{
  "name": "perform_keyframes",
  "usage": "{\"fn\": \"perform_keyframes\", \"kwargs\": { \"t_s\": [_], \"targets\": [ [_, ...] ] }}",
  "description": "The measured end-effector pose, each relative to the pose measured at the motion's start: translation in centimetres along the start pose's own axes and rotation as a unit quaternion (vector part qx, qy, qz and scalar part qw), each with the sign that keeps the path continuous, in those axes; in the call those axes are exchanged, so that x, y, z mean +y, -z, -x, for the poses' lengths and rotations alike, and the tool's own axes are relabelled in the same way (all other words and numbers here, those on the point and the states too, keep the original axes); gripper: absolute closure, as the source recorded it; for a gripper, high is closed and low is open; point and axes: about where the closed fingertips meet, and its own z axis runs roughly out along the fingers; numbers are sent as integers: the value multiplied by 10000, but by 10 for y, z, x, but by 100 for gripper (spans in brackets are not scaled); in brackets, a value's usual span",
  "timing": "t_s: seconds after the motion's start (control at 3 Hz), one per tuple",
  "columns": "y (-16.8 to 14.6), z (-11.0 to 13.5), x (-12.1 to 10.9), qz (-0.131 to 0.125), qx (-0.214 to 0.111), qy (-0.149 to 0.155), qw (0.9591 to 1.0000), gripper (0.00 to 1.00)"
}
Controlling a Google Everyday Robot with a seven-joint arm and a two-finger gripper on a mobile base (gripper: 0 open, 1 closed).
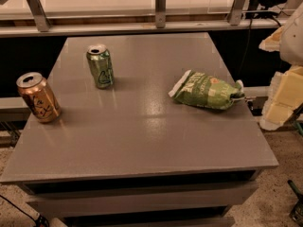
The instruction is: Move green jalapeno chip bag near green can
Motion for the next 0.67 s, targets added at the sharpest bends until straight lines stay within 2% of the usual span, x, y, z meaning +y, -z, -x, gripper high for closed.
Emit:
{"fn": "perform_keyframes", "kwargs": {
  "t_s": [0.33,0.67],
  "targets": [
    [-8,3,-7,-21,-43,50,10000,0],
    [-35,11,-29,49,-244,78,9997,0]
  ]
}}
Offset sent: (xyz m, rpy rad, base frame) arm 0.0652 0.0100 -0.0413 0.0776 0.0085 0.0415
